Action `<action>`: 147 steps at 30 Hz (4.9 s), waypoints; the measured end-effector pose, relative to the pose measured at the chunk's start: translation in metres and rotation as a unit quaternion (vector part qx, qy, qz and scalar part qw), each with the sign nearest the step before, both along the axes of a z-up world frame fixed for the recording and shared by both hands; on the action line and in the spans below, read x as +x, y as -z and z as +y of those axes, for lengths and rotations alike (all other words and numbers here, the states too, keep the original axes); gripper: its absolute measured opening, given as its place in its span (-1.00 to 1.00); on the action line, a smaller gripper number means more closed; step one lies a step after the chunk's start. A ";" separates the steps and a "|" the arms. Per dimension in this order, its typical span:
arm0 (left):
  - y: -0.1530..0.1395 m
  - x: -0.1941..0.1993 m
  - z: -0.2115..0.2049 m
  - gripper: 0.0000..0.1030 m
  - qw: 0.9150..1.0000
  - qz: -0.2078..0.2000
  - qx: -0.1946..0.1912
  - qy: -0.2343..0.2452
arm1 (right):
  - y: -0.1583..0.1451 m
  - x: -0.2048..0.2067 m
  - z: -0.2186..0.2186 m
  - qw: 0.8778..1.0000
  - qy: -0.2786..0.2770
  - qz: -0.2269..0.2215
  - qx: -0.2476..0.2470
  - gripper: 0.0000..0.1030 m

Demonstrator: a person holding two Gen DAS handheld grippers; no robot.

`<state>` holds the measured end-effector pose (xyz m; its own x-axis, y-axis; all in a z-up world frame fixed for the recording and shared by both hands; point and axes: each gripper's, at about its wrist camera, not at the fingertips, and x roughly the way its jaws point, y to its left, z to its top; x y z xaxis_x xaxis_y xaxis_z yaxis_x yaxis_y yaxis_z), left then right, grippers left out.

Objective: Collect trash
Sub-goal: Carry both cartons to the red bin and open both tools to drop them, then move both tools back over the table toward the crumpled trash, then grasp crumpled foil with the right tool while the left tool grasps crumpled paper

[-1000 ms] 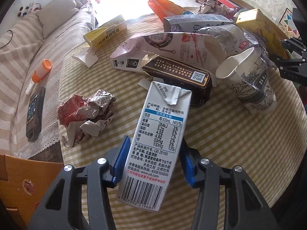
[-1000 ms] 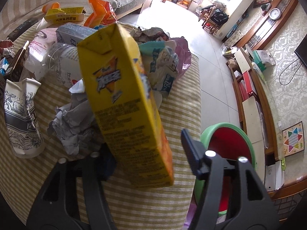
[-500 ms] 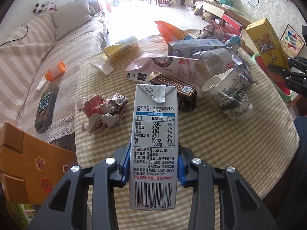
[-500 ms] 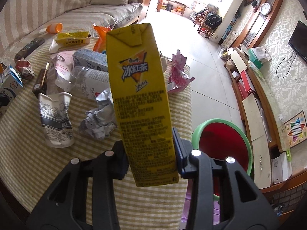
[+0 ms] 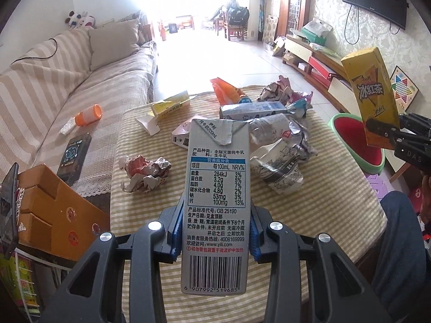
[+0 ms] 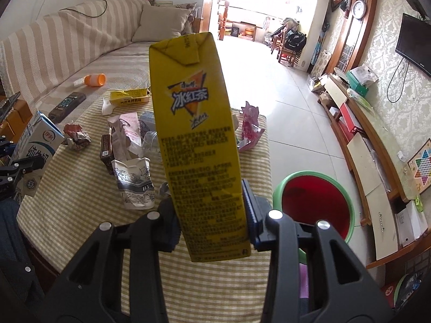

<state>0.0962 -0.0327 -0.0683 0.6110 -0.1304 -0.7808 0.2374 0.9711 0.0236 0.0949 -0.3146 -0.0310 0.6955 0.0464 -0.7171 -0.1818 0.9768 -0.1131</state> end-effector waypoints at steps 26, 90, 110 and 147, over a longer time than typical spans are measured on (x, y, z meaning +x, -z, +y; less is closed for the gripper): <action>-0.039 0.059 -0.178 -0.32 0.990 -0.023 -0.067 0.123 | 0.001 0.004 -0.159 0.986 0.147 -0.005 0.080 -0.27; -0.038 0.076 -0.172 0.85 0.995 -0.002 -0.075 0.068 | -0.006 0.019 -0.136 0.982 0.174 0.022 0.062 0.91; -0.021 0.034 0.011 0.84 0.996 -0.023 -0.049 -0.065 | 0.005 0.030 0.007 0.995 0.030 0.048 0.076 0.91; 0.114 0.154 0.091 0.51 0.984 0.104 -0.041 -0.140 | 0.124 0.121 0.036 0.976 0.072 0.184 0.092 0.35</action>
<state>0.2501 0.0580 -0.1826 0.4603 -0.0478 -0.8865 -0.0477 0.9958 -0.0784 0.2161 -0.2781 -0.1545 0.4020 0.1184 -0.9080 -0.0375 0.9929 0.1129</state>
